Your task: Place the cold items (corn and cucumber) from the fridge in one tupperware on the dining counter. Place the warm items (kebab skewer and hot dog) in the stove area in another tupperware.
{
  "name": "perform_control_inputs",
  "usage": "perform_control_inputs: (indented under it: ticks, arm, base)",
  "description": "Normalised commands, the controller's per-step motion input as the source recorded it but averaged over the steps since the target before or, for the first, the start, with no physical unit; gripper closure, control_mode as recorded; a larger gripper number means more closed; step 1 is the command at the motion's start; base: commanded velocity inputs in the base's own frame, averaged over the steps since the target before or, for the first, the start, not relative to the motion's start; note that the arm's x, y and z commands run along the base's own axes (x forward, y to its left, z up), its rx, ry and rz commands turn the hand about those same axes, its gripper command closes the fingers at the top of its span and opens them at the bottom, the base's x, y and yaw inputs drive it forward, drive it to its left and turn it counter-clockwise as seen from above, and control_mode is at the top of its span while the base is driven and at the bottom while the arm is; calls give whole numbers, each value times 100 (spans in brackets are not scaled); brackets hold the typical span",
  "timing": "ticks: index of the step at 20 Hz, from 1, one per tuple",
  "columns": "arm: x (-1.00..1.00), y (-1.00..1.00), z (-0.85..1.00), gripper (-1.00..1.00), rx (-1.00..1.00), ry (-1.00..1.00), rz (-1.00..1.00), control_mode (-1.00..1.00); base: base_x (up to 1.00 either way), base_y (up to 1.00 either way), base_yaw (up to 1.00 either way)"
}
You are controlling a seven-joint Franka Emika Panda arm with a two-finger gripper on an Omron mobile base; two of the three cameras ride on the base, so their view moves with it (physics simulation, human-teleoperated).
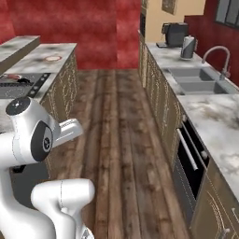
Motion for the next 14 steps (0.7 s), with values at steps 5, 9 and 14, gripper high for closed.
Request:
perform_control_inputs:
  ticks: [5, 9, 14]
  arm:
    - [0, 0, 0, -100, 0, 0, 0, 100]
    - [0, 0, 0, -100, 0, 0, 0, 100]
    - [0, 0, 0, -100, 0, 0, 0, 100]
  base:
    - [100, 0, 22]
    - [100, 10, 9]
    - [100, 24, 4]
